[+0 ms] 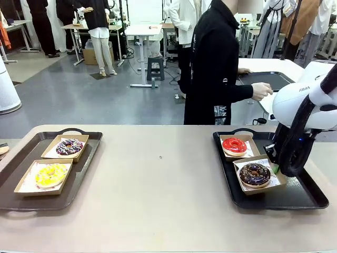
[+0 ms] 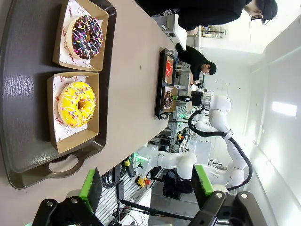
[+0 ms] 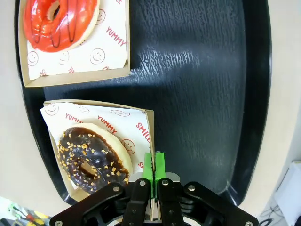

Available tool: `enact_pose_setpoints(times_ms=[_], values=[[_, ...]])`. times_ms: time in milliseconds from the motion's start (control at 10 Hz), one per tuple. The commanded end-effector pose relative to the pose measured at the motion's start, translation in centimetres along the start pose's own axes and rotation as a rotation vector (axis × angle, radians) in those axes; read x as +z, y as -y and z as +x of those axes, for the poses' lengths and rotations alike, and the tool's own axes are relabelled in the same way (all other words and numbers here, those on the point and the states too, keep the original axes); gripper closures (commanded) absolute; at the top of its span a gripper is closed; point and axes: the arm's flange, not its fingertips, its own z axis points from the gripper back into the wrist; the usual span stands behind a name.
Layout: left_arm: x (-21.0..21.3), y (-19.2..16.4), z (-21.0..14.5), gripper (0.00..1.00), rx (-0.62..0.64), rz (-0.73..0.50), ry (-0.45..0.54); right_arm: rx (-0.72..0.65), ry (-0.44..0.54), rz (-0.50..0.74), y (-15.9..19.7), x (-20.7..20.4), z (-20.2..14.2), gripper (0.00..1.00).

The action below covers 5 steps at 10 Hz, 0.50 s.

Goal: Individually package the donuts and arrange them on the tray.
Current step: Place the picked Paper togo box on the Handle tray.

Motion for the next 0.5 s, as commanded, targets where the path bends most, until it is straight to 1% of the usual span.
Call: enact_pose_setpoints(times_ms=[0, 100, 200, 300, 400], values=[[0.28, 0.15, -0.13, 0.0, -0.008, -0.005, -0.003, 0.003, 0.008, 0.024, 0.11, -0.45, 0.89, 0.98], [0.28, 0.15, -0.13, 0.0, -0.008, -0.005, -0.003, 0.01, 0.002, 0.021, 0.08, -0.5, 0.92, 0.86], [0.28, 0.15, -0.13, 0.0, -0.008, -0.005, -0.003, 0.011, 0.002, 0.021, 0.04, -0.43, 0.92, 0.61], [0.28, 0.15, -0.13, 0.0, -0.008, -0.005, -0.003, 0.014, 0.003, 0.021, -0.02, -0.38, 0.9, 0.42], [0.28, 0.15, -0.13, 0.0, -0.008, -0.005, -0.003, 0.016, 0.005, 0.023, -0.05, -0.35, 0.88, 0.09]])
